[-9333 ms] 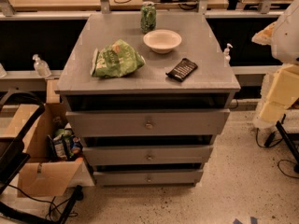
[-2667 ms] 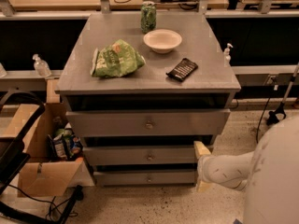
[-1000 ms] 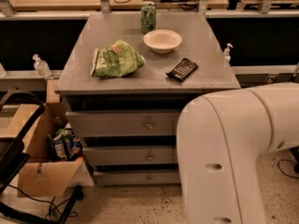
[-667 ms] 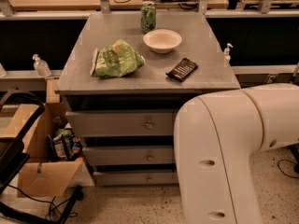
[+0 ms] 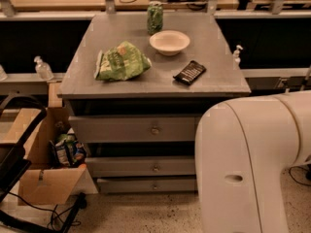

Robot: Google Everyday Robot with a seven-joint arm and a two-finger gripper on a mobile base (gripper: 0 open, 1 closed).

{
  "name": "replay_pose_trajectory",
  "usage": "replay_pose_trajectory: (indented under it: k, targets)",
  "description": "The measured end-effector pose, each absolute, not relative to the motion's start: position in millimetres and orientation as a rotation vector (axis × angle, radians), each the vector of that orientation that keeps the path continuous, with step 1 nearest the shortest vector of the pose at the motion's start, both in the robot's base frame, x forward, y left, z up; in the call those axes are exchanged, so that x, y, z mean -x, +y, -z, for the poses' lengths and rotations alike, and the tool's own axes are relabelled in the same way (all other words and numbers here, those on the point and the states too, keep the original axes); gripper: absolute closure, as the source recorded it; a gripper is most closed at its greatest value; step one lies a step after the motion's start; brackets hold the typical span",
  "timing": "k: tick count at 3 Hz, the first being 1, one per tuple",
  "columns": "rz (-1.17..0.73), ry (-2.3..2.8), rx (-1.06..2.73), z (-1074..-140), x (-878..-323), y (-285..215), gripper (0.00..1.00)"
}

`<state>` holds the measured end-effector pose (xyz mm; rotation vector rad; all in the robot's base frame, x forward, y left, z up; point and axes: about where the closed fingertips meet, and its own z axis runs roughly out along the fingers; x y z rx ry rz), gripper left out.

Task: Open middle drawer

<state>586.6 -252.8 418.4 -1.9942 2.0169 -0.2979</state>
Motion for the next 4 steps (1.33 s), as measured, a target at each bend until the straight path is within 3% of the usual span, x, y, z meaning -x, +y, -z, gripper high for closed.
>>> replay_pose_trajectory:
  k: [1, 3, 4]
  targets:
    - [0.298, 2.017, 1.994, -424, -587, -253, 0.96]
    - [0.297, 2.017, 1.994, -426, -586, -253, 1.00]
    - [0.234, 2.073, 1.990, -420, -558, -258, 1.00]
